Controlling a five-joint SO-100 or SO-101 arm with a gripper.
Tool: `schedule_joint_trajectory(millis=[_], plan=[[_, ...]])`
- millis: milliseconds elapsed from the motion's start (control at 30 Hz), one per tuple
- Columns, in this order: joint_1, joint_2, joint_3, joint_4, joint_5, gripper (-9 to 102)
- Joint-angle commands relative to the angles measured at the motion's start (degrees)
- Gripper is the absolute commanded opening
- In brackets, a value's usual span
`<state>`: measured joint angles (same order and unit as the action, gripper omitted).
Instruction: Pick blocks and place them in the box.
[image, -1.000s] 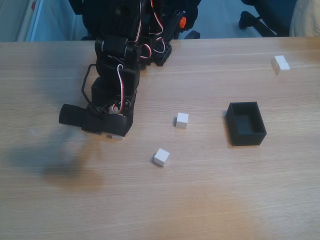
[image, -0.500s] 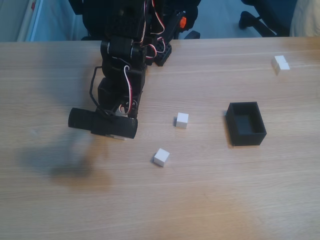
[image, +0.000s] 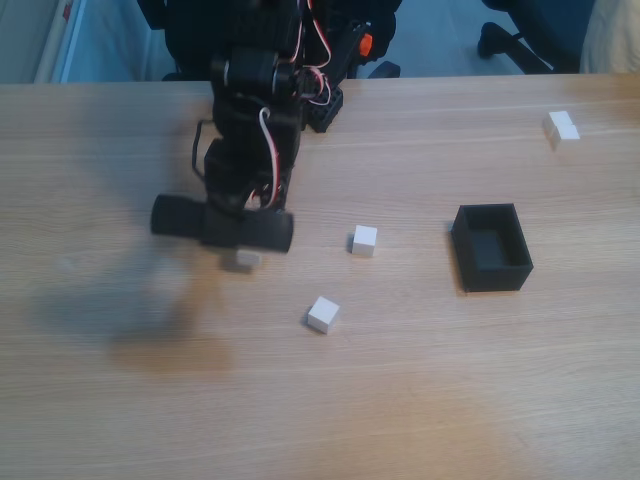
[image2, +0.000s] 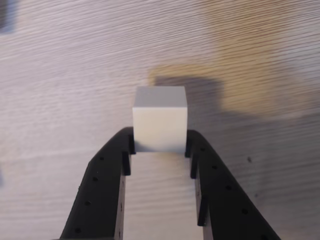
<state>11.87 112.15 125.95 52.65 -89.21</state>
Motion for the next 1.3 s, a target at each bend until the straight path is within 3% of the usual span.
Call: schedule_joint_trajectory(millis=[0, 400, 733, 1267], plan=[[-2.99, 7.29, -2.11, 4.31, 0.0, 0], [-27.16, 22.5, -1.32, 14.15, 9.14, 0], [-47.46, 16.79, -11.69, 15.12, 21.88, 0], [-53.17, -2.9, -26.72, 7.47, 28.13, 2]])
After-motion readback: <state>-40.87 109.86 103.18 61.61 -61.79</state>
